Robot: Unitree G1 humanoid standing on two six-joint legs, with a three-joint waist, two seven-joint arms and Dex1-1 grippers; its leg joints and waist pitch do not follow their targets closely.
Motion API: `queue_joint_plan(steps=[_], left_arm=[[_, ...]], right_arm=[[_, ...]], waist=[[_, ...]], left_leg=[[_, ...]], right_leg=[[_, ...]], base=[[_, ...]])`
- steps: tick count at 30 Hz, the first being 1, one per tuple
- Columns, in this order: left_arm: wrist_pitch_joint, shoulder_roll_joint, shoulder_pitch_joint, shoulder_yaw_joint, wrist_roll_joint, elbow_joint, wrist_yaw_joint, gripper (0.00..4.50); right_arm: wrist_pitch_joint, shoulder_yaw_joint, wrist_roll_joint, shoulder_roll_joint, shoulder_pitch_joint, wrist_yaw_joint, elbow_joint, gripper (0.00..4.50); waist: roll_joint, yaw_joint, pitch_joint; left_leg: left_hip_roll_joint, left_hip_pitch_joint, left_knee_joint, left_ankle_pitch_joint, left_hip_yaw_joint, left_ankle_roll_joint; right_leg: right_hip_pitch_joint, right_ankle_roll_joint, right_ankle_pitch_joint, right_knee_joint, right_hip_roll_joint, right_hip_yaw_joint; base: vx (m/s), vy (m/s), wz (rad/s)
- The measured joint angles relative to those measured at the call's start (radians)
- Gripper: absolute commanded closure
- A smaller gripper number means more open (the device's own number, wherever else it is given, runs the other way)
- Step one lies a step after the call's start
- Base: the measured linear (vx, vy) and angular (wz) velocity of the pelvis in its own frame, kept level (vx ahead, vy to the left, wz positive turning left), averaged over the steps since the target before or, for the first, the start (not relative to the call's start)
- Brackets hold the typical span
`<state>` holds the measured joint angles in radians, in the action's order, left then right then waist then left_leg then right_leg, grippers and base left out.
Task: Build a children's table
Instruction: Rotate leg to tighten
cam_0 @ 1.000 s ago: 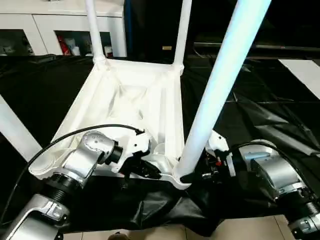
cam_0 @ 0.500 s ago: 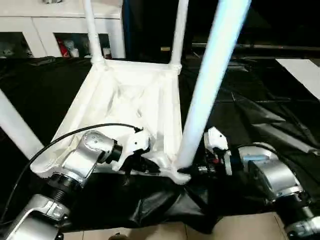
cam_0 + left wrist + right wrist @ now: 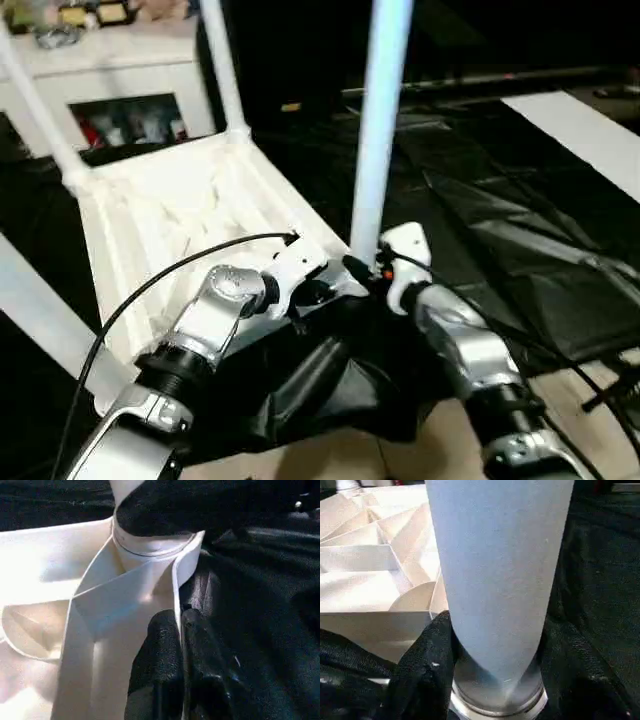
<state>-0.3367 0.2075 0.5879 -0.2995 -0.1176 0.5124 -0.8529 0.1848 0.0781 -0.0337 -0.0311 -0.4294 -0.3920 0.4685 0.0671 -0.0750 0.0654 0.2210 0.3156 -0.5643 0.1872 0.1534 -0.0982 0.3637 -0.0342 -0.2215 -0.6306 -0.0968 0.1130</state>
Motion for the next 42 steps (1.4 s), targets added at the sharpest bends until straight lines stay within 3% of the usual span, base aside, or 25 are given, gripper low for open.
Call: queue_joint_plan(steps=[1,2,3,4,7,11,14,20,24,32,37,40,42], left_arm=[[0.015,0.001,0.001,0.004,-0.003,0.006,0.0,4.5],[0.028,0.003,0.001,0.005,-0.005,0.011,-0.001,4.5],[0.039,0.003,0.001,-0.002,-0.004,0.011,-0.015,4.5],[0.049,0.005,0.001,-0.006,-0.002,0.011,-0.025,4.5],[0.101,0.04,0.001,-0.024,0.015,0.008,-0.099,4.5],[0.135,0.073,0.0,-0.033,0.038,0.0,-0.207,4.5],[0.175,0.116,-0.01,-0.048,0.068,-0.016,-0.319,4.5],[0.248,0.174,-0.018,-0.083,0.1,-0.031,-0.475,4.5],[0.304,0.181,-0.002,-0.097,0.099,0.004,-0.522,4.5],[0.313,0.167,0.007,-0.099,0.09,0.032,-0.474,4.5],[0.248,0.132,0.006,-0.089,0.094,0.018,-0.419,4.5],[0.219,0.129,-0.001,-0.078,0.097,0.007,-0.4,4.5],[0.178,0.129,-0.019,-0.067,0.101,-0.022,-0.369,4.5]], right_arm=[[-0.001,-0.002,-0.001,0.004,-0.003,0.003,0.002,1.98],[-0.001,-0.003,-0.006,0.005,-0.003,0.002,0.003,1.84],[0.001,-0.006,-0.012,0.005,-0.004,0.001,0.003,1.78],[0.001,-0.01,-0.015,0.005,-0.004,-0.003,0.001,1.67],[-0.002,-0.002,-0.016,-0.014,0.01,-0.06,-0.026,1.41],[-0.013,0.033,-0.045,-0.076,0.057,-0.197,-0.097,1.33],[-0.012,0.075,-0.104,-0.191,0.129,-0.388,-0.213,1.33],[0.003,0.106,-0.176,-0.422,0.212,-0.691,-0.38,1.33],[0.055,0.061,-0.239,-0.55,0.263,-0.799,-0.463,1.33],[0.088,0.012,-0.289,-0.599,0.274,-0.821,-0.507,1.33],[0.15,-0.122,-0.372,-0.641,0.322,-0.79,-0.556,1.33],[0.16,-0.176,-0.386,-0.633,0.333,-0.731,-0.569,1.33],[0.173,-0.221,-0.368,-0.574,0.315,-0.597,-0.548,1.33]], waist=[[-0.026,-0.012,-0.006],[-0.024,-0.023,-0.006],[-0.017,-0.043,-0.01],[-0.004,-0.057,-0.018],[0.006,-0.07,-0.027],[0.002,-0.081,-0.029],[-0.002,-0.094,-0.028],[-0.002,-0.124,-0.029],[-0.006,-0.121,-0.029],[-0.009,-0.119,-0.028],[-0.011,-0.119,-0.027],[-0.011,-0.104,-0.028],[-0.007,-0.089,-0.029]], left_leg=[[-0.004,-0.004,-0.003,0.0,0.018,-0.001],[-0.016,-0.005,-0.003,0.004,0.012,-0.005],[-0.024,0.005,0.003,0.012,0.001,0.002],[-0.029,0.019,0.009,0.009,-0.019,0.0],[-0.023,0.034,0.01,-0.017,-0.025,-0.021],[-0.014,0.046,0.0,-0.017,-0.021,-0.021],[-0.014,0.05,-0.004,-0.016,-0.009,-0.016],[-0.014,0.065,-0.025,-0.004,-0.004,0.007],[-0.014,0.066,-0.03,-0.003,0.005,0.01],[-0.014,0.062,-0.03,-0.004,0.014,0.011],[-0.014,0.063,-0.03,-0.007,0.017,0.016],[-0.014,0.062,-0.029,-0.007,0.016,0.016],[-0.014,0.061,-0.028,-0.008,0.016,0.016]], right_leg=[[0.003,0.028,-0.002,-0.027,0.001,-0.034],[0.013,0.03,-0.01,-0.029,0.004,-0.038],[0.019,0.028,-0.011,-0.027,0.005,-0.04],[0.025,0.027,-0.01,-0.024,0.007,-0.036],[0.037,0.02,0.002,-0.023,0.02,-0.036],[0.037,0.018,0.004,-0.015,0.023,-0.038],[0.038,0.022,0.002,-0.01,0.021,-0.045],[0.037,0.027,0.004,0.0,0.017,-0.047],[0.036,0.034,0.008,0.0,0.009,-0.049],[0.035,0.042,0.014,0.0,0.005,-0.051],[0.035,0.043,0.015,0.0,0.004,-0.054],[0.035,0.045,0.016,0.0,0.004,-0.054],[0.036,0.044,0.017,0.0,0.004,-0.054]], base=[[-0.006,-0.108,0.2],[0.059,-0.12,0.12],[0.069,-0.069,-0.2],[0.069,-0.069,-0.2],[0.025,-0.013,-0.06],[0.0,0.0,0.0],[0.0,0.0,0.0],[0.0,0.0,0.0],[0.0,0.0,0.0],[0.0,0.0,0.0],[0.0,0.0,0.0],[0.0,0.0,0.0],[0.0,0.0,0.0]])
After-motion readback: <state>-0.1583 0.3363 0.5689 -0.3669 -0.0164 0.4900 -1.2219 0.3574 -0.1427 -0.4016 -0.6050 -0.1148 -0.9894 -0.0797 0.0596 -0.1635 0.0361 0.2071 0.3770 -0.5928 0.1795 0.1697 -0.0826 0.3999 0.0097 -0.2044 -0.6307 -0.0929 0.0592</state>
